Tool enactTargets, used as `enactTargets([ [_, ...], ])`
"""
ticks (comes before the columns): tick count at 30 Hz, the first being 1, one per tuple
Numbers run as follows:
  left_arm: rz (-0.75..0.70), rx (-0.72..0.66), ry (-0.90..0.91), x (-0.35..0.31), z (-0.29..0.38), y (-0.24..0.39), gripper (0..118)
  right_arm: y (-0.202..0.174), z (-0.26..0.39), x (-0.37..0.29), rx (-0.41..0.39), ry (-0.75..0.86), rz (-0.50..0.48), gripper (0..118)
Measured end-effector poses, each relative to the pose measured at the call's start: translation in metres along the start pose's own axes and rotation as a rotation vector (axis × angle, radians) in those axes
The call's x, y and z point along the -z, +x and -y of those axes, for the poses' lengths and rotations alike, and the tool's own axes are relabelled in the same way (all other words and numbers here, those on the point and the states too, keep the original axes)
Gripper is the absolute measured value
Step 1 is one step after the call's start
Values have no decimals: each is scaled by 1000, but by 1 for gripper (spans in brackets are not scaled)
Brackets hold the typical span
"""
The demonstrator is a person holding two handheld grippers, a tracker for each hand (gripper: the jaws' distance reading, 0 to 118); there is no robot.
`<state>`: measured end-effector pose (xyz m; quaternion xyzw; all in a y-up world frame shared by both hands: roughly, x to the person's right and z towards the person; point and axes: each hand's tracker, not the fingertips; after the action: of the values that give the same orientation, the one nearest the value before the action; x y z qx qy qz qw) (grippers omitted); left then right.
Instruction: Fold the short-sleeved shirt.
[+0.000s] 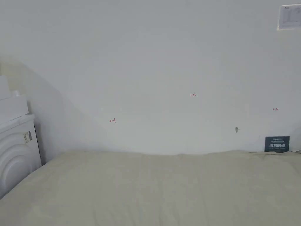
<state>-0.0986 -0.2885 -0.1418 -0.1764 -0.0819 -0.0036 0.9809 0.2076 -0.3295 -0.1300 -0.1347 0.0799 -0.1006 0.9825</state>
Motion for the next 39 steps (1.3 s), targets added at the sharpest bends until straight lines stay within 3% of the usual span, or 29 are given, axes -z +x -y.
enactTargets([
  [2, 7, -8, -10, 1, 1, -2, 118, -8, 2, 6, -77, -160, 88, 84],
  [7, 5, 2, -21, 3, 3, -2, 118, -26, 10, 5, -92, -87, 113, 84],
  [12, 2, 1, -26, 6, 7, 0, 118, -36, 10, 7, -192, -114, 114, 84],
  [22, 8, -8, -77, 10, 18, -2, 118, -31, 13, 11, -104, -142, 91, 84],
  [39, 12, -12, -99, 14, 23, -2, 118, -30, 22, 13, -102, -171, 91, 84],
])
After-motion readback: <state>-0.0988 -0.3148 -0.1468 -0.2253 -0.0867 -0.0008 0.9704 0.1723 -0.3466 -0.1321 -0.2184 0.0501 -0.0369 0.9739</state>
